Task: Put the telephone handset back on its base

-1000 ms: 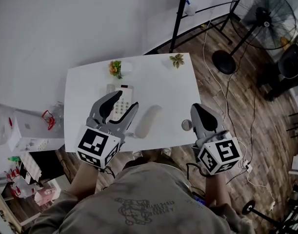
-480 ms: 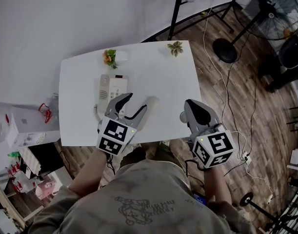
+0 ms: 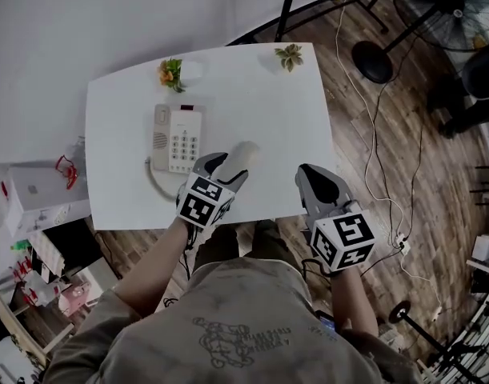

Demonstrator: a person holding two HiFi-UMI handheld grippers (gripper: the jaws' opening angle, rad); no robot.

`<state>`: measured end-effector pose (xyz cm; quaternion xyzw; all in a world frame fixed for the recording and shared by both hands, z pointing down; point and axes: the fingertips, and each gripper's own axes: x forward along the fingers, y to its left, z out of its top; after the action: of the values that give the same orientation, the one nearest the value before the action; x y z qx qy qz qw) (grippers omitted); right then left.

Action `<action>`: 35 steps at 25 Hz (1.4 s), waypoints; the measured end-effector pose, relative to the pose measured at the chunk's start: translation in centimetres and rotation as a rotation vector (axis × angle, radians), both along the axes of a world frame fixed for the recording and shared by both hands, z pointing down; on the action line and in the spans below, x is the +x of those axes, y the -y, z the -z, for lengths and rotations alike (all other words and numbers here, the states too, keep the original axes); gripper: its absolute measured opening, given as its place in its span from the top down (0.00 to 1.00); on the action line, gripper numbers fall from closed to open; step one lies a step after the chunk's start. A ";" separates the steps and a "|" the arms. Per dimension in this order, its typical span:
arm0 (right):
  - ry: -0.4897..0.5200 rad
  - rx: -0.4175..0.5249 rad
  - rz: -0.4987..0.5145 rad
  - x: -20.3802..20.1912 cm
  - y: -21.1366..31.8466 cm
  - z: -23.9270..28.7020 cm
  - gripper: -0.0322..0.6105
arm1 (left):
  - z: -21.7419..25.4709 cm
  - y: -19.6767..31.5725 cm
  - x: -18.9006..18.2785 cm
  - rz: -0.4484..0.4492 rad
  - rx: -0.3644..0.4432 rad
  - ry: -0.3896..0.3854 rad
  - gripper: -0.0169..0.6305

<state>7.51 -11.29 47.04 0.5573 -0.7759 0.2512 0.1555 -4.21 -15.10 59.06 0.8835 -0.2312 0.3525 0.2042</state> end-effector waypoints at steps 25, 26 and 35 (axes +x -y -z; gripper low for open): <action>0.011 -0.124 0.053 -0.8 -0.4 -5.6 0.90 | -12.0 -0.2 1.0 0.017 -0.069 0.229 0.62; 0.011 -0.120 0.054 -0.8 -0.3 -5.5 0.90 | -11.8 -0.3 0.9 0.015 -0.073 0.223 0.63; -0.003 -0.048 0.076 -1.0 0.5 -2.2 0.90 | -3.8 0.8 -1.1 0.138 -0.003 0.048 0.63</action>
<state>6.55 -11.78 49.23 0.5241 -0.7900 0.2627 0.1794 -5.34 -15.86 62.82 0.8564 -0.2958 0.3592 0.2237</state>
